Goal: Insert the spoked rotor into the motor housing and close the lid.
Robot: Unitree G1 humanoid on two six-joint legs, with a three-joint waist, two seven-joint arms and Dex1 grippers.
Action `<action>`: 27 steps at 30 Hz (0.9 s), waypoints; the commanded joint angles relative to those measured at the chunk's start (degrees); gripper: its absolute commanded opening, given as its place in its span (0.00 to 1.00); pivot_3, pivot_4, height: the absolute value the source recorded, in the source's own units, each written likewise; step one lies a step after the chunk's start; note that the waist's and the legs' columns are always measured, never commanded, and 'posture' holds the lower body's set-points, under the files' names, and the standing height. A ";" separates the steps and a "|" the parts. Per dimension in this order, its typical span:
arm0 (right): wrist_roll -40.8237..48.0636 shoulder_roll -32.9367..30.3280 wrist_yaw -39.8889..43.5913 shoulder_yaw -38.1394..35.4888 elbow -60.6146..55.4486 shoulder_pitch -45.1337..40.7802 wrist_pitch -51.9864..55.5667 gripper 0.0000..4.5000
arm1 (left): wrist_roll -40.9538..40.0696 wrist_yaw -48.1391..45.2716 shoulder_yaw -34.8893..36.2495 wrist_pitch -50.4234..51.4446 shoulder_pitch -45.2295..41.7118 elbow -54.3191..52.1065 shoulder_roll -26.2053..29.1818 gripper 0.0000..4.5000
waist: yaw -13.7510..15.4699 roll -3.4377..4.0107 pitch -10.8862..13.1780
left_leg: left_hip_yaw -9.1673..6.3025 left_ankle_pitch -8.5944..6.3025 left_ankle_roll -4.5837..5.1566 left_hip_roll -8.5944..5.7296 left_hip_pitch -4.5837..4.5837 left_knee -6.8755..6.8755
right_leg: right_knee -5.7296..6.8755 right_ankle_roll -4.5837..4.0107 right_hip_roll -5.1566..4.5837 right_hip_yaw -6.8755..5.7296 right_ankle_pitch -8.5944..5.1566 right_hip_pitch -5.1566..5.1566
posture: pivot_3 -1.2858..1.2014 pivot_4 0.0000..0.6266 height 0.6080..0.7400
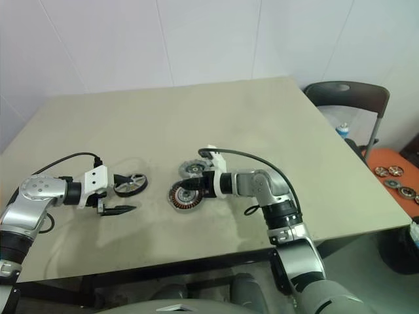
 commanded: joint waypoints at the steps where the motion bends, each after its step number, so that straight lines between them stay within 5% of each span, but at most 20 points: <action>1: 0.35 0.36 0.01 -1.00 -1.17 -0.78 -0.76 0.03 | 1.99 -0.29 -0.78 -2.15 0.42 0.88 1.23 1.00 | 0.00 0.00 0.00 | 0.00 0.00 0.00 0.00 0.00 0.00 | 0.00 0.00 0.00 0.00 0.00 0.00 | 0.52 0.00 1.00; 9: -0.07 0.48 -0.07 -0.79 -0.69 -0.89 -0.93 0.00 | 4.19 1.07 -0.85 -5.28 0.47 2.32 1.34 0.53 | 0.02 0.01 -0.03 | 0.00 0.00 0.00 0.00 0.02 0.01 | 0.01 0.00 0.00 0.00 0.00 0.03 | 0.52 0.00 1.00; 24: -0.71 0.58 -0.71 -1.18 -0.16 -0.58 -1.41 0.00 | 4.65 1.42 -0.71 -7.77 0.25 4.22 1.01 0.53 | 0.03 0.01 -0.07 | 0.00 0.01 0.00 0.00 0.09 0.07 | 0.19 0.00 0.00 0.00 0.00 0.04 | 0.52 0.00 1.00; 27: -0.80 0.95 -1.09 -1.03 -0.25 -0.41 -1.42 0.00 | 4.30 1.28 -0.53 -7.93 0.17 4.25 0.85 0.41 | 0.03 0.01 -0.08 | 0.00 0.01 0.00 0.00 0.10 0.08 | 0.22 0.00 0.00 0.00 0.00 0.04 | 0.52 0.00 1.00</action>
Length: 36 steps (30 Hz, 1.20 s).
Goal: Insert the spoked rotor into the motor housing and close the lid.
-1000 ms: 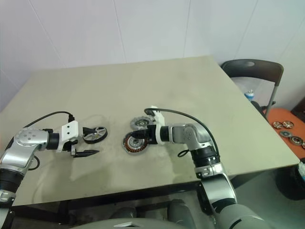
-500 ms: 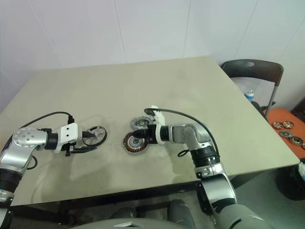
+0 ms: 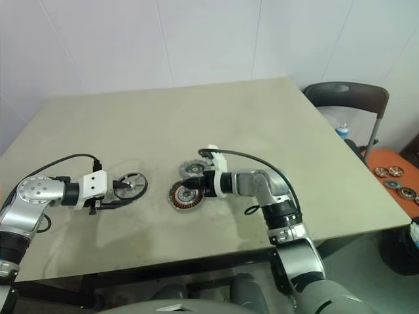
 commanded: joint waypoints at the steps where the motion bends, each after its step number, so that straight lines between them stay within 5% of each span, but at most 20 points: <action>1: 0.23 0.81 -0.36 -1.04 -0.47 -0.41 -0.78 0.00 | 0.54 -0.10 -0.55 -0.01 0.09 1.05 0.26 0.34 | 0.00 0.00 0.00 | 0.00 0.00 0.00 0.00 0.00 0.00 | 0.02 0.00 0.00 0.00 0.00 0.00 | 0.52 0.00 1.00; 3: 0.15 0.81 -0.49 -1.11 -0.28 -0.47 -0.83 0.00 | 0.87 0.34 -0.52 -0.18 -0.02 1.14 0.20 0.22 | -0.01 0.00 0.00 | 0.00 0.00 0.00 0.00 0.00 0.01 | 0.05 0.00 0.00 0.00 0.00 -0.01 | 0.52 0.00 1.00; 23: -0.98 0.97 -0.94 -0.96 0.23 -0.10 -1.57 0.00 | 0.91 1.20 -1.08 -0.75 -1.47 2.46 -0.73 0.22 | 0.02 -0.02 -0.01 | 0.00 0.00 0.00 0.00 -0.02 0.01 | 0.06 0.00 -0.01 0.00 0.00 -0.03 | 0.52 0.00 1.00; 27: -1.13 0.98 -1.18 -1.14 0.19 -0.05 -1.60 0.00 | 0.88 0.89 -1.27 -1.38 -1.85 2.88 -0.85 0.03 | 0.01 -0.02 -0.01 | 0.00 0.00 0.00 0.00 -0.02 0.01 | 0.06 0.00 0.00 0.00 0.00 -0.04 | 0.52 0.00 1.00; 36: -1.52 1.09 -1.61 -1.10 0.46 0.29 -1.99 0.00 | 1.65 2.18 -1.46 -2.40 -2.69 4.08 -0.95 0.01 | 0.00 -0.03 -0.01 | 0.00 0.00 0.00 0.00 -0.03 0.00 | 0.05 0.00 -0.01 0.00 0.00 -0.05 | 0.52 0.00 1.00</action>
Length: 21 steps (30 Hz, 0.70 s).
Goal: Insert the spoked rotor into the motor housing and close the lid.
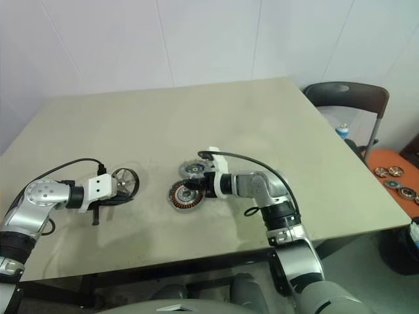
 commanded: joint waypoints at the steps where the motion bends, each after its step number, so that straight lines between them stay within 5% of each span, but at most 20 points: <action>1: 0.16 0.61 -0.03 -0.99 -0.41 -0.35 -1.14 0.00 | 0.15 0.23 0.60 -1.48 -1.85 0.04 0.56 0.01 | 0.00 0.00 0.00 | 0.00 0.00 0.00 0.00 0.00 0.00 | -0.01 0.00 0.00 0.00 0.00 0.00 | 0.52 0.00 1.00; 10: 0.93 0.06 2.13 -0.17 -0.95 -0.90 -0.28 0.00 | -15.62 -12.92 2.74 18.36 -9.74 -16.03 2.60 0.01 | 0.05 -0.10 -0.02 | -0.08 0.00 0.00 -0.03 -0.11 0.08 | -0.01 0.00 -0.02 -0.07 0.00 -0.01 | 0.52 0.00 1.00; 17: 2.11 0.56 2.57 -2.58 -0.47 -2.35 -0.30 0.00 | -18.27 -22.80 -2.27 29.01 -21.83 -13.56 1.12 0.01 | -0.45 -0.07 -0.01 | -0.08 0.00 0.00 0.00 -0.01 0.03 | 0.04 0.00 0.02 -0.06 0.00 0.00 | 0.52 0.00 1.00; 21: 7.77 -4.77 8.41 -5.77 -8.51 -1.34 1.84 0.00 | -18.81 -24.46 -6.85 28.64 -23.62 -12.86 0.93 0.01 | -0.35 -0.06 0.00 | -0.09 0.00 0.00 -0.03 -0.07 0.06 | -0.01 0.00 0.00 -0.06 0.00 0.00 | 0.52 0.00 1.00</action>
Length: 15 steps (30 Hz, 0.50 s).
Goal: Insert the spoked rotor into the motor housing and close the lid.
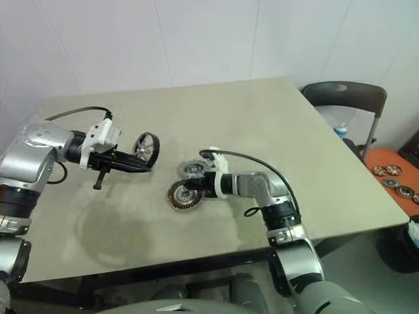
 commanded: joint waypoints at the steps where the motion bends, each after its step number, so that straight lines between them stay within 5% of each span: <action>1: 6.15 -5.30 5.92 -2.83 -10.19 -0.24 2.12 0.00 | -1.95 -1.21 -2.83 0.49 -2.00 0.19 0.65 0.01 | 0.28 0.00 0.00 | 0.00 0.00 0.00 -0.02 -0.01 0.00 | -0.03 0.00 -0.02 0.00 0.00 0.00 | 0.52 0.00 1.00; 9: 11.25 -21.39 13.59 -1.97 -28.11 8.15 2.76 0.00 | -4.71 -1.21 -9.70 0.03 -2.42 1.86 -0.45 0.01 | 0.82 -0.02 0.02 | -0.07 -0.04 0.08 -0.03 -0.17 -0.03 | -0.39 0.02 -0.07 -0.09 -0.01 0.07 | 0.52 0.00 1.00; 15: 11.39 -22.06 9.53 -3.55 -29.41 9.99 2.53 0.00 | -7.14 -1.21 -15.81 1.19 -5.49 5.13 -4.91 0.01 | 0.91 -0.07 0.04 | 0.00 -0.05 0.09 0.03 -0.10 0.12 | -0.42 0.07 -0.02 -0.07 0.01 0.19 | 0.52 0.00 1.00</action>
